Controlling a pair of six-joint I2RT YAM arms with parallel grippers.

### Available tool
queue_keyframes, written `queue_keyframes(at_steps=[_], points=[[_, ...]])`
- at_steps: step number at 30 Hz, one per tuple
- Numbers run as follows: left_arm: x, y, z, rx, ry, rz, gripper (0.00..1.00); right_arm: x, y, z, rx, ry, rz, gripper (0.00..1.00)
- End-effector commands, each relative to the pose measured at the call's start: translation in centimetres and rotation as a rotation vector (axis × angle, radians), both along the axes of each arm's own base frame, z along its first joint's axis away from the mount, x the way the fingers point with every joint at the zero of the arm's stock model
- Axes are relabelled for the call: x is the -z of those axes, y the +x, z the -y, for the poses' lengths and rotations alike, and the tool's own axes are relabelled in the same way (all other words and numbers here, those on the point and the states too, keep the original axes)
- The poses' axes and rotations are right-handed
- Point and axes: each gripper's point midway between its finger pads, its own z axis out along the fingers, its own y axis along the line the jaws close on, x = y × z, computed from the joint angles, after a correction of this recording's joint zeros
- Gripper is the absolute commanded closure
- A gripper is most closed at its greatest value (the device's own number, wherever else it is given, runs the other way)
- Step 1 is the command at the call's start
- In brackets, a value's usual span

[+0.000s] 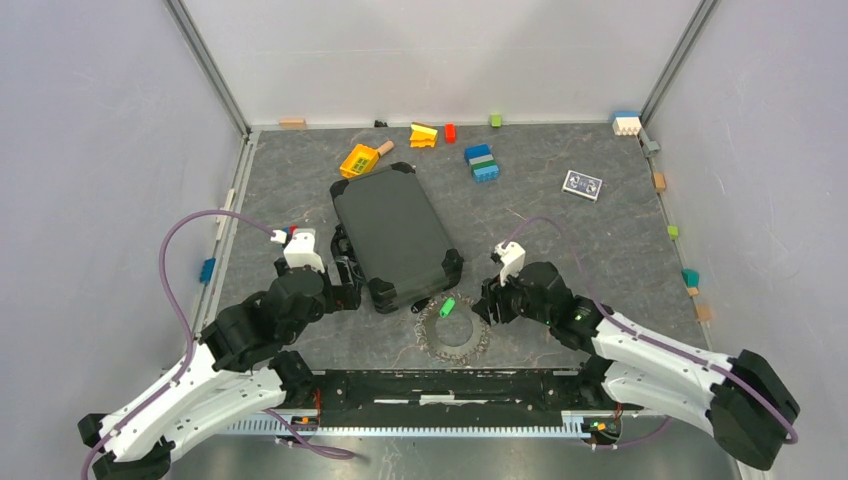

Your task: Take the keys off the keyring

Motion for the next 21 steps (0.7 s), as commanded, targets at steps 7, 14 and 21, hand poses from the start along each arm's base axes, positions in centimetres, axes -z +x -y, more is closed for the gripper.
queue_keyframes(at_steps=[7,14,21], points=[[-0.2,0.1,0.2,-0.036,-0.051,-0.011,0.00,-1.3,-1.8,-6.6,-0.145,0.311,-0.103,0.51],[-1.6,0.2,-0.7,-0.033,-0.041,0.052,0.00,0.7,-0.3,-7.7,0.072,0.269,-0.146,0.45],[-2.3,0.0,-1.0,-0.025,-0.064,0.087,0.00,2.4,1.0,-6.9,0.234,0.277,-0.187,0.40]])
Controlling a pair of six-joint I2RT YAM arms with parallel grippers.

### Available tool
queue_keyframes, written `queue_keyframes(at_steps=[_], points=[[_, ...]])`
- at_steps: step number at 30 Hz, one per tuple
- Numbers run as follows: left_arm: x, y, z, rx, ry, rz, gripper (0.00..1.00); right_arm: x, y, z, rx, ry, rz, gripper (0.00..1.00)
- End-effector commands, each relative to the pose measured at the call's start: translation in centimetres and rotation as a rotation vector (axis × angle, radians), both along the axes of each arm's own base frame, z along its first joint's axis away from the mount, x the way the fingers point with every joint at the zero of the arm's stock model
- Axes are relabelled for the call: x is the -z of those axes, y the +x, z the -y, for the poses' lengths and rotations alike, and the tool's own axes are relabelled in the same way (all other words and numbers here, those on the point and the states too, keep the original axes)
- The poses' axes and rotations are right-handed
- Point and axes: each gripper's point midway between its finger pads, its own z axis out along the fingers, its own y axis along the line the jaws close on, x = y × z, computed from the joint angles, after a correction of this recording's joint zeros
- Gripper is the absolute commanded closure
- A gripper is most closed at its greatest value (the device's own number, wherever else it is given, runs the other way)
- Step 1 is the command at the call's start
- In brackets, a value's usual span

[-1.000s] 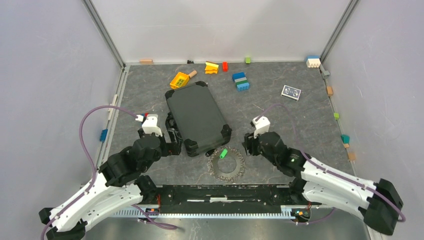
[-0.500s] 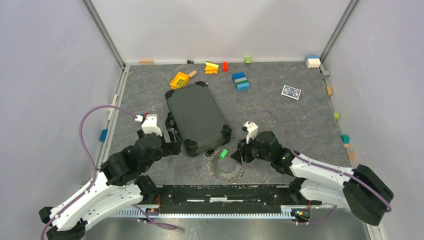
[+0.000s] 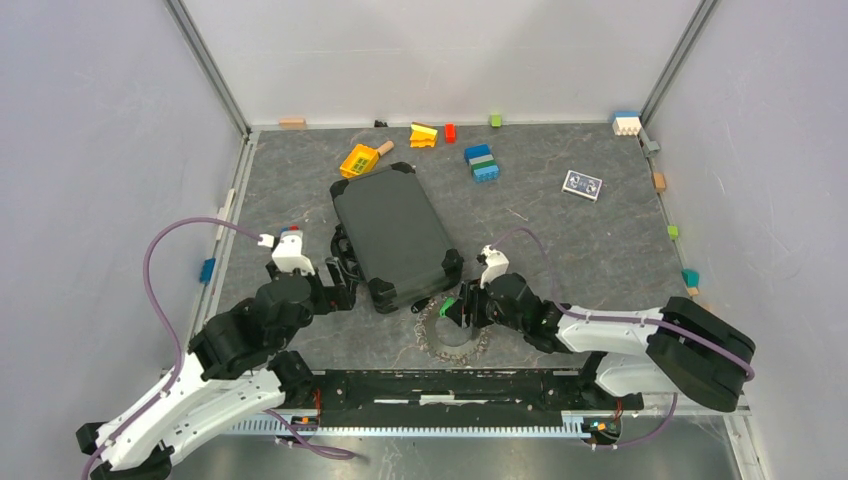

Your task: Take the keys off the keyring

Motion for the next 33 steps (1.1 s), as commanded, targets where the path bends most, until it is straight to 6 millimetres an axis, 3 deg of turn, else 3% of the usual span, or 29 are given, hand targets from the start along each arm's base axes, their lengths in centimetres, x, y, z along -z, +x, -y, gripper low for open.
queue_keyframes(at_steps=[1,13,23,29,33], points=[[-1.2,0.3,-0.4,-0.007,-0.003,0.050,0.00,-1.8,2.6,-1.0,0.145,0.083,0.021,0.40],[-1.2,0.4,0.1,0.021,-0.004,0.057,0.00,-0.3,3.6,-2.7,0.154,0.051,-0.006,0.42],[-1.2,0.4,0.1,0.027,-0.007,0.063,0.00,1.6,3.2,-2.3,0.149,-0.055,-0.015,0.54],[-1.2,0.3,0.2,0.032,-0.006,0.060,0.00,1.1,2.3,-1.8,0.131,-0.093,0.021,0.44],[-1.2,0.3,0.3,0.035,-0.009,0.060,0.00,0.7,1.7,-1.6,0.121,-0.104,0.035,0.44]])
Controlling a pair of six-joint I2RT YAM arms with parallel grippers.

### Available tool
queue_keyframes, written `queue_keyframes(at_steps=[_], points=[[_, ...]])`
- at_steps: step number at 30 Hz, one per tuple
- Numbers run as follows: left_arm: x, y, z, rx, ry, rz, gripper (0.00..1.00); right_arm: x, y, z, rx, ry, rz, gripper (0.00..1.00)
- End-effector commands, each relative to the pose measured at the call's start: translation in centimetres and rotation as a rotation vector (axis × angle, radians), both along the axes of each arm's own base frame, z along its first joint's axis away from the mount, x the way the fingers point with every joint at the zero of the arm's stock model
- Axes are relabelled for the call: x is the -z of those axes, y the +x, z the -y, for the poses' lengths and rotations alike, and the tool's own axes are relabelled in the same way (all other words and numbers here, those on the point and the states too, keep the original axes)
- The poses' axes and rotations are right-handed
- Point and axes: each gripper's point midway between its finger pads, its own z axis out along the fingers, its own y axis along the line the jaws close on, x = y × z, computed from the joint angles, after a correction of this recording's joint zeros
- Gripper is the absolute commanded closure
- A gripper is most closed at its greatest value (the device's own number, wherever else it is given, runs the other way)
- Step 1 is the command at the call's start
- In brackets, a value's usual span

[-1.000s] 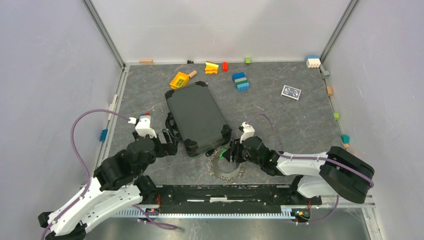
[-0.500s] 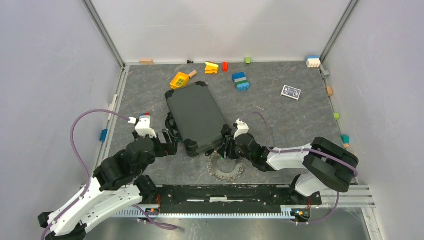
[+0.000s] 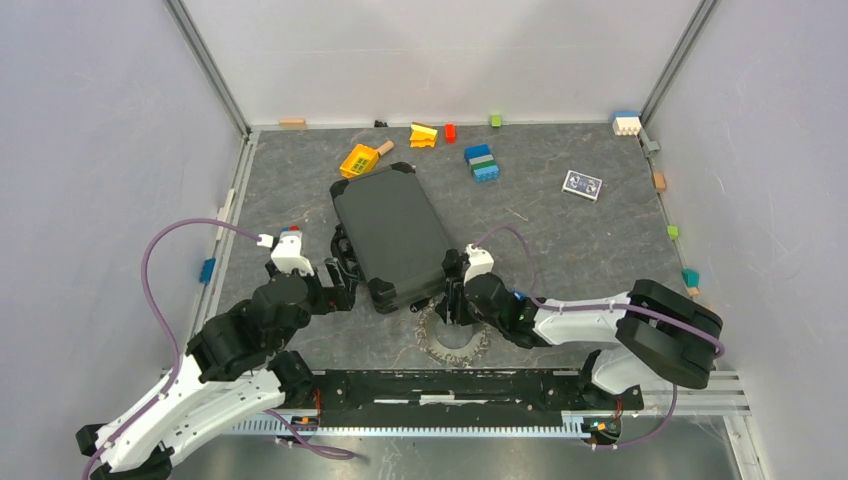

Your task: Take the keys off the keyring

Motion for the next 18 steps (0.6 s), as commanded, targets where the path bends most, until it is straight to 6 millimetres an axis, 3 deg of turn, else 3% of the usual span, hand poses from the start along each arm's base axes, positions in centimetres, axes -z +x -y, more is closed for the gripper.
queue_keyframes(at_steps=[1,9,18], points=[[-0.7,0.4,0.3,0.015,-0.006,0.036,0.00,-0.8,-0.1,0.6,0.010,-0.035,0.039,0.45],[-0.7,0.3,0.4,0.020,-0.007,0.034,0.00,-1.9,-0.4,0.2,-0.002,-0.022,0.075,0.47],[-0.8,0.3,0.4,0.025,-0.009,0.036,0.00,0.0,-0.6,-0.2,-0.006,-0.057,0.029,0.49]])
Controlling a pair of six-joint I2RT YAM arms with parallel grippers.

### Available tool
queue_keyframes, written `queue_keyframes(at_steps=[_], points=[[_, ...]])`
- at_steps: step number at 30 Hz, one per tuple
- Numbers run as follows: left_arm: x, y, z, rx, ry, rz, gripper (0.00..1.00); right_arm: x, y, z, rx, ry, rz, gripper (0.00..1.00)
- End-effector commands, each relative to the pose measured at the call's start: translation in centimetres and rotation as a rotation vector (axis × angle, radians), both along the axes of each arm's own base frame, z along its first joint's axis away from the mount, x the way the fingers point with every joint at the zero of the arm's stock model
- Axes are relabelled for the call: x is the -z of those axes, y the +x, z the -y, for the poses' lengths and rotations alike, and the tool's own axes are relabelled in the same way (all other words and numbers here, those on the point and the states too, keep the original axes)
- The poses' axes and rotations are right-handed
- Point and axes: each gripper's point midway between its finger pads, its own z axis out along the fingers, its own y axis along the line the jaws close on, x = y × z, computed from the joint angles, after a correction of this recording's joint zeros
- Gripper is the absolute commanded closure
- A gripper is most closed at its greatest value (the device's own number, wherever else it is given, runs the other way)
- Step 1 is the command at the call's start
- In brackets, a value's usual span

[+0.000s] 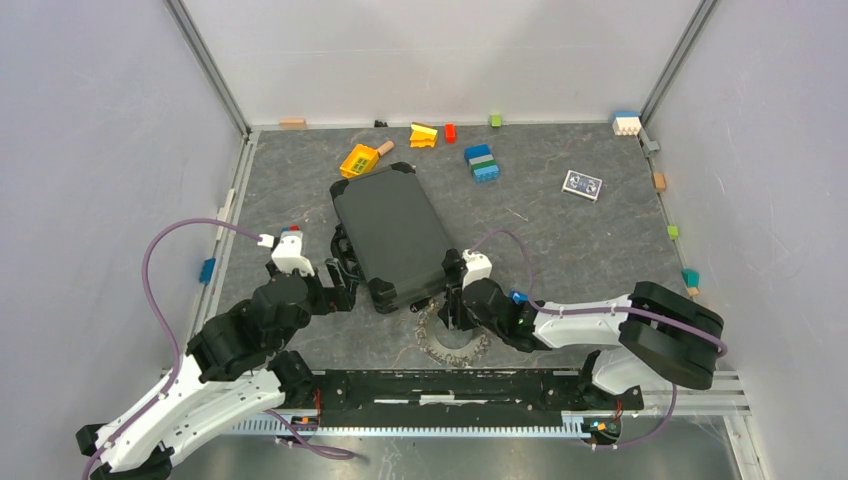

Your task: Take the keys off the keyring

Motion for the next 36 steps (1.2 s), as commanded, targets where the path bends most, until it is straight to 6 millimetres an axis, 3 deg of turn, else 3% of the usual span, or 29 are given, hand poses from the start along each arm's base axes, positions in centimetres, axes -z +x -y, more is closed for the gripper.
queue_keyframes(at_steps=[1,7,12,17,23,31,36], points=[[-0.8,0.3,0.4,0.021,-0.008,0.038,0.00,0.2,0.6,-0.5,0.021,-0.012,0.006,0.48],[-0.8,0.3,0.5,0.027,-0.006,0.038,0.00,1.3,0.9,-0.7,0.019,-0.064,0.003,0.49],[-0.8,0.3,0.4,0.026,-0.006,0.039,0.00,1.6,1.1,-0.2,0.028,-0.098,0.013,0.68],[-0.8,0.4,0.5,0.027,-0.007,0.039,0.00,0.7,1.3,0.6,0.039,-0.097,0.046,0.87],[-0.8,0.4,0.5,0.029,-0.006,0.039,0.00,-2.0,1.1,0.3,-0.035,-0.057,0.115,1.00],[-1.5,0.1,0.5,0.051,-0.036,0.075,0.00,-6.0,-1.7,-1.2,-0.281,0.010,0.156,1.00],[-3.7,-0.1,0.5,0.094,-0.083,0.187,0.00,-9.3,-2.7,-1.3,-0.405,-0.002,0.214,1.00]])
